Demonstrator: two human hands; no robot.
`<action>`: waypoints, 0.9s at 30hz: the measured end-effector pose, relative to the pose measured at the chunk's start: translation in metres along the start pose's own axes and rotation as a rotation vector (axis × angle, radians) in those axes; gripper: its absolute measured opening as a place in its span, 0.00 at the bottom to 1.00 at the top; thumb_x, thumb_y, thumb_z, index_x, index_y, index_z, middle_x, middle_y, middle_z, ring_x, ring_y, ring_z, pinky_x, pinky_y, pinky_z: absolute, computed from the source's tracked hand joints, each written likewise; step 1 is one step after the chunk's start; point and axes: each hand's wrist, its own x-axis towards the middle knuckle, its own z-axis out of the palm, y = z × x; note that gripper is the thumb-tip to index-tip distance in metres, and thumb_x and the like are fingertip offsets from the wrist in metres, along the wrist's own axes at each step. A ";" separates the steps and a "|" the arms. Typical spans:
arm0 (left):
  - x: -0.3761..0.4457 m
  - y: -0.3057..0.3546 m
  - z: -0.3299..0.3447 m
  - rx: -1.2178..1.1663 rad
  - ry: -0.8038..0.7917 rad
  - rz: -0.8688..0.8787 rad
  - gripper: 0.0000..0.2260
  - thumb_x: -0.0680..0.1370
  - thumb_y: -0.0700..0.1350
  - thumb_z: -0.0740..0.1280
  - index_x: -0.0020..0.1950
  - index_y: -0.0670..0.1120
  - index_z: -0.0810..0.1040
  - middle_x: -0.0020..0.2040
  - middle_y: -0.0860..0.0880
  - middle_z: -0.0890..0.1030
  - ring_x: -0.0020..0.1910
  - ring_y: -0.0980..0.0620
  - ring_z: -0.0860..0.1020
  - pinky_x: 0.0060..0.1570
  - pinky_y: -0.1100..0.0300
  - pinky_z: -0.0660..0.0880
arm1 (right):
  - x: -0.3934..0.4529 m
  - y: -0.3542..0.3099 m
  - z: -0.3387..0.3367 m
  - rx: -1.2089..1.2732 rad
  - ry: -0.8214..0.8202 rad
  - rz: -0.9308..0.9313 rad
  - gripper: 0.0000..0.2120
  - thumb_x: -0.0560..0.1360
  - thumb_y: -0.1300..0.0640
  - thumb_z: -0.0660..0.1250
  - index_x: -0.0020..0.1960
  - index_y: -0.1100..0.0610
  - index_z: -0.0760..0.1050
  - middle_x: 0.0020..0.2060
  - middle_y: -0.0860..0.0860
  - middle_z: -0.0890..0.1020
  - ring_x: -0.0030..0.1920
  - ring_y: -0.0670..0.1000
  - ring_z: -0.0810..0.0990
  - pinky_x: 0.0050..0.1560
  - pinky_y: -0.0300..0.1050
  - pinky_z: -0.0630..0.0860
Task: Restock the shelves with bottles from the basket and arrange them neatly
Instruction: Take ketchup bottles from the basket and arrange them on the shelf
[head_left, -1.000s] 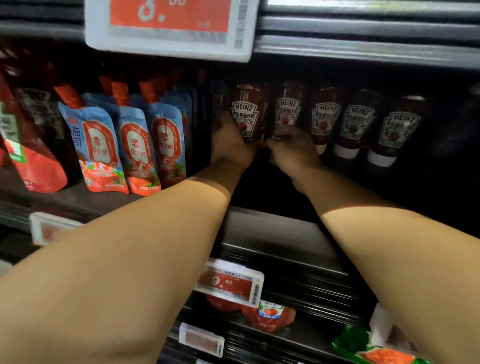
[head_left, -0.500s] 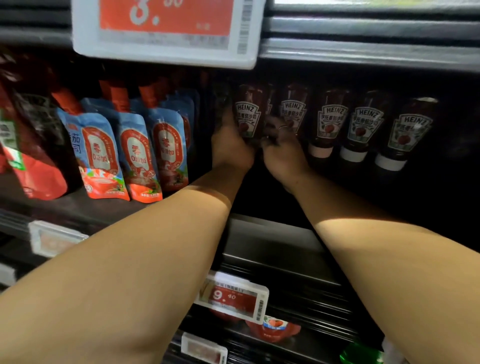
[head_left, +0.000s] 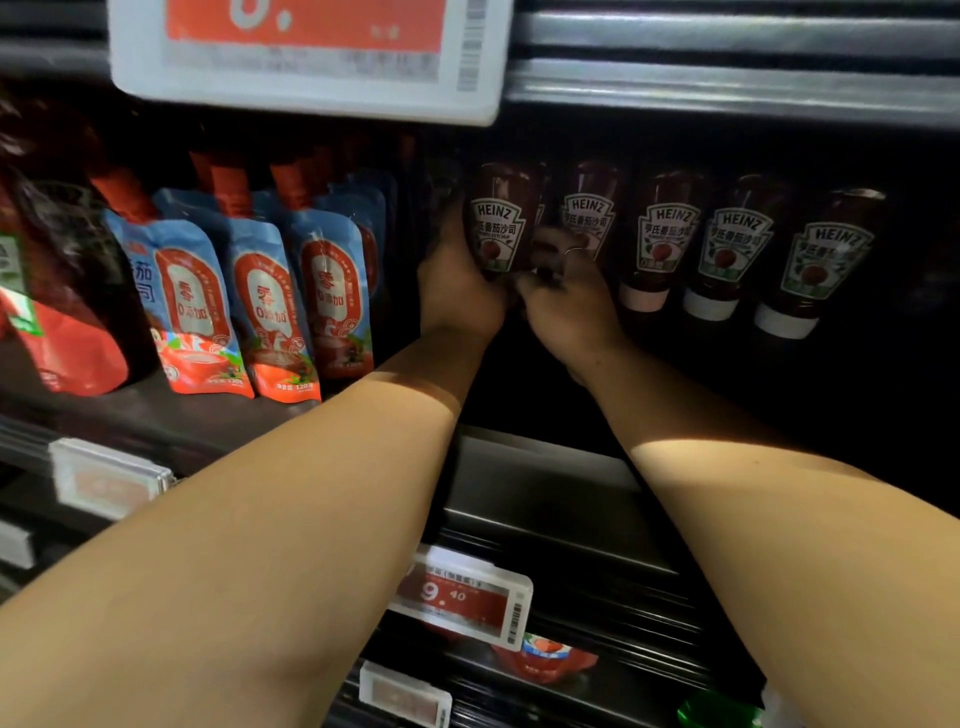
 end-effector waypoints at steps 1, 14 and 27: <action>0.000 0.000 0.000 -0.003 -0.002 0.000 0.41 0.73 0.45 0.75 0.81 0.51 0.59 0.72 0.46 0.75 0.71 0.47 0.73 0.65 0.66 0.65 | 0.000 0.000 0.000 0.008 0.004 0.001 0.21 0.78 0.64 0.66 0.69 0.52 0.73 0.58 0.48 0.82 0.59 0.50 0.81 0.64 0.55 0.78; -0.002 0.005 -0.001 -0.064 -0.034 -0.047 0.39 0.73 0.43 0.75 0.80 0.49 0.61 0.71 0.47 0.76 0.69 0.49 0.75 0.69 0.52 0.72 | 0.003 0.004 0.001 -0.020 0.038 -0.013 0.20 0.76 0.63 0.67 0.58 0.40 0.71 0.46 0.37 0.78 0.49 0.38 0.79 0.58 0.47 0.81; -0.006 0.008 0.000 -0.013 0.008 -0.100 0.42 0.69 0.46 0.77 0.79 0.49 0.60 0.73 0.42 0.69 0.73 0.42 0.69 0.72 0.51 0.67 | 0.002 0.005 -0.005 -0.020 0.155 0.018 0.19 0.75 0.64 0.66 0.62 0.48 0.76 0.52 0.46 0.82 0.56 0.49 0.81 0.64 0.54 0.78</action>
